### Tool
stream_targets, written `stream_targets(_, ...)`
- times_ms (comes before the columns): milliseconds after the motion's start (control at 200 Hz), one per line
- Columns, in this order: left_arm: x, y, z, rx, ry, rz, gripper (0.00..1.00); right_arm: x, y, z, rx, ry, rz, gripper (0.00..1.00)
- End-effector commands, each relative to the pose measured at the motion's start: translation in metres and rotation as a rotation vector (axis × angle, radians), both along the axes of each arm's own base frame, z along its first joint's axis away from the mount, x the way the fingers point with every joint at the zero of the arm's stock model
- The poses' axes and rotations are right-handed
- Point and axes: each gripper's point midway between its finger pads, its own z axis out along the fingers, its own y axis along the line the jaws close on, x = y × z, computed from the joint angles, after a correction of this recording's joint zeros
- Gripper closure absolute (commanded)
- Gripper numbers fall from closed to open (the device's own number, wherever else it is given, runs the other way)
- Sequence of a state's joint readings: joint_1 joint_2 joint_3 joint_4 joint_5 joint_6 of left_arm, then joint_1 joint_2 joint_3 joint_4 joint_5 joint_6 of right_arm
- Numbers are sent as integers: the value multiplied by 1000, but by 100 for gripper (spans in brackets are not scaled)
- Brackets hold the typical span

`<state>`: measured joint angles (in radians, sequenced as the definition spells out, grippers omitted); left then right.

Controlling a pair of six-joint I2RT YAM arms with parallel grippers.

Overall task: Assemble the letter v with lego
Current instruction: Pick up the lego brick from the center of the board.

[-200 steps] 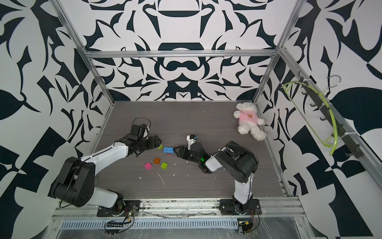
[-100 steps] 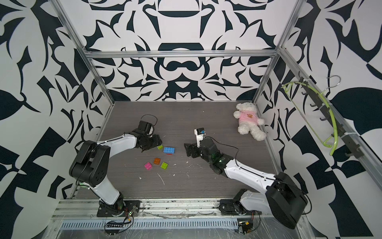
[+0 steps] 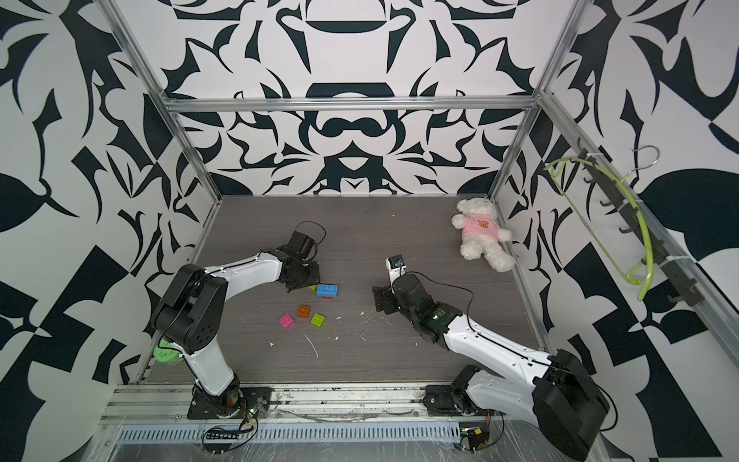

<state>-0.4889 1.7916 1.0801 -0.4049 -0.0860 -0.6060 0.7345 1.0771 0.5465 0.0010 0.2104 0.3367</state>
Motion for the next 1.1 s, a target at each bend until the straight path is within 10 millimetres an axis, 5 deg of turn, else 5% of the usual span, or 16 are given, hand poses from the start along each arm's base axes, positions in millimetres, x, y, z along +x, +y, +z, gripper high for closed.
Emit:
stream_targets(0,-5,14,-7,80,43,32,41,3,-5,18,-1,-50,-16,12)
stream_targets(215,-16,0,-4,94,44,-1,47,1,-14,21,-19,-67,-39,11)
stream_targets(310,-20,3,-6,102,53,9,33,0,-15,23,-18,-71,-38,11)
stream_targets(645,-27,5,-5,109,69,30,65,-1,-16,27,-26,-76,-28,11)
stream_targets(930,-8,-4,71,136,-83,-34,80,10,-20,43,-110,-104,-50,11)
stream_targets(1095,2,-48,114,149,-179,-114,79,12,-27,50,-123,-110,-88,11)
